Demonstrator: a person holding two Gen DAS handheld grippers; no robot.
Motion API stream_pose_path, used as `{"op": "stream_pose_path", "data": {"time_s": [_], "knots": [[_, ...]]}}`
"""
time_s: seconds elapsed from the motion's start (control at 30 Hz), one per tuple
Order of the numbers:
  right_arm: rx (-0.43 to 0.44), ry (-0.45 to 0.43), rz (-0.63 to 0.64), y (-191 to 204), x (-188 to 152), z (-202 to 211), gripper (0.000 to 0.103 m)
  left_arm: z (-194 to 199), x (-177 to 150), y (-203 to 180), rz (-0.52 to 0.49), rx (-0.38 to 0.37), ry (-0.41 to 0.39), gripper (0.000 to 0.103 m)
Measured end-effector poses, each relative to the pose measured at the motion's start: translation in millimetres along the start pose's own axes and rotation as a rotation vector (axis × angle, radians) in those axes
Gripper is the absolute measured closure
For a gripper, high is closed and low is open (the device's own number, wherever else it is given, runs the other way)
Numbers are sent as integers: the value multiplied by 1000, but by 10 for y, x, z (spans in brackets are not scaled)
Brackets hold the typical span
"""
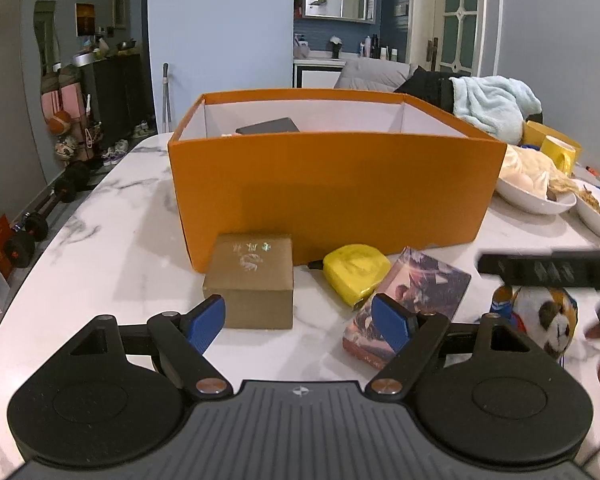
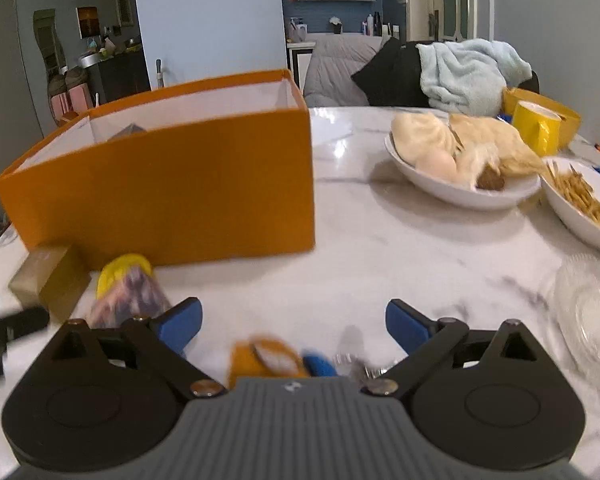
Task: Organize objects
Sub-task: 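Reach the left tool to the illustrated card while the right tool reaches the dog plush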
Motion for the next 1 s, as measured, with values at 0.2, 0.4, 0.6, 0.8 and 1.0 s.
{"op": "stream_pose_path", "data": {"time_s": [0.2, 0.4, 0.6, 0.8, 1.0], "knots": [[20, 36, 166, 334, 14, -134, 5, 46, -42, 149, 15, 28, 5, 8], [161, 46, 360, 719, -209, 141, 5, 66, -49, 260, 30, 38, 8, 8], [380, 102, 169, 582, -251, 293, 3, 119, -85, 267, 20, 39, 13, 8], [280, 39, -172, -228, -20, 359, 3, 85, -61, 278, 13, 39, 10, 8], [260, 27, -218, -433, -94, 595, 3, -24, -69, 265, -2, 39, 26, 8]]}}
Point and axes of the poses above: each gripper's, at about its wrist camera, not at the fingertips, and z roughly against the way its jaws point, y to its left, x to its top, the point moved 7 cm from there along -z, roughly the way its jaws point, and after that the axes turned 9 degrees about -y, right-handed, at the moved point
